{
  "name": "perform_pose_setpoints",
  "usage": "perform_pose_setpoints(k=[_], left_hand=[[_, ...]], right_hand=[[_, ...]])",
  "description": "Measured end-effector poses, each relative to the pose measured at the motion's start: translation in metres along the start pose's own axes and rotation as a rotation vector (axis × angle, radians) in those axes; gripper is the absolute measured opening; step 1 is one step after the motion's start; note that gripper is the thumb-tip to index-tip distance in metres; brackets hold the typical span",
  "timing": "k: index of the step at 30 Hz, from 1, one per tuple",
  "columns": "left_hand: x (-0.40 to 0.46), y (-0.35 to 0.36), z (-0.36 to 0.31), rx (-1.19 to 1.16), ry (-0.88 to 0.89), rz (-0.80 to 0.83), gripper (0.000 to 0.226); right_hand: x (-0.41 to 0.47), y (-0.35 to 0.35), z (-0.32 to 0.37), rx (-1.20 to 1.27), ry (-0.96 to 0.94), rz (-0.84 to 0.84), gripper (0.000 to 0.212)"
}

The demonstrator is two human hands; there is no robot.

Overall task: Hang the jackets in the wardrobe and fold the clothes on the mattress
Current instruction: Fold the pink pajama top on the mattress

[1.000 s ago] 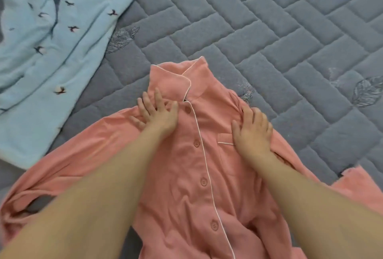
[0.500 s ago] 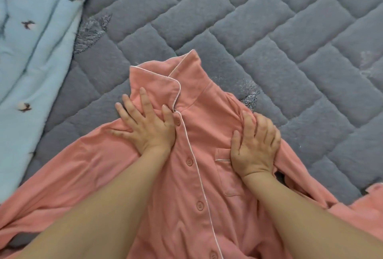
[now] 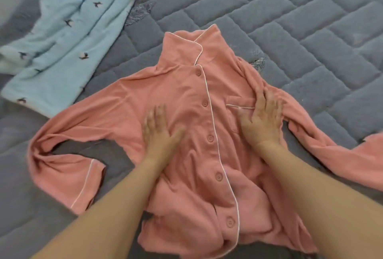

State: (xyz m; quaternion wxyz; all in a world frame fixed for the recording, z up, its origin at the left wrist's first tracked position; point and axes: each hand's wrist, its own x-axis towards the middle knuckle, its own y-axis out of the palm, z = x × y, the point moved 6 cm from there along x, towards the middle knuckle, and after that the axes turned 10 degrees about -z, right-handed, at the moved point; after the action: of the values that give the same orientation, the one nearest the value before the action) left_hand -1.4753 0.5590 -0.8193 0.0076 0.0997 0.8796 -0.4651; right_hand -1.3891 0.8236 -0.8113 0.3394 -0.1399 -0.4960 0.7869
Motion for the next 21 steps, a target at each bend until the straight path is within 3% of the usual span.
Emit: perform_pose_setpoints(k=[3,6,9,12,14,16,19,21], left_hand=[[-0.066,-0.024,0.031,-0.045,-0.157,-0.079,0.107],[-0.125,-0.051,0.054,-0.04,-0.446,-0.217,0.092],[-0.172,-0.053,0.068,-0.114,-0.574,-0.081,0.093],[-0.194,-0.042,0.063,-0.426,-0.626,0.179,0.081],[-0.204,-0.039,0.052,-0.364,-0.477,0.339,0.066],[-0.216,-0.042,0.034,-0.34,-0.346,0.4,0.055],[-0.229,-0.062,0.013,-0.577,-0.425,0.249,0.037],[-0.238,-0.083,0.014,-0.732,-0.548,0.114,0.026]], right_hand=[[-0.075,-0.022,-0.012,0.059,0.079,0.149,0.095],[-0.139,-0.052,-0.041,-0.024,0.159,0.212,0.104],[-0.183,-0.084,-0.065,-0.103,0.315,0.186,0.105],[-0.201,-0.099,-0.078,-0.147,0.464,0.284,0.085],[-0.21,-0.1,-0.084,0.053,0.606,0.382,0.067],[-0.226,-0.098,-0.084,0.251,0.648,0.491,0.047],[-0.242,-0.12,-0.073,0.313,0.504,0.421,0.012],[-0.247,-0.142,-0.064,0.538,0.538,0.256,0.013]])
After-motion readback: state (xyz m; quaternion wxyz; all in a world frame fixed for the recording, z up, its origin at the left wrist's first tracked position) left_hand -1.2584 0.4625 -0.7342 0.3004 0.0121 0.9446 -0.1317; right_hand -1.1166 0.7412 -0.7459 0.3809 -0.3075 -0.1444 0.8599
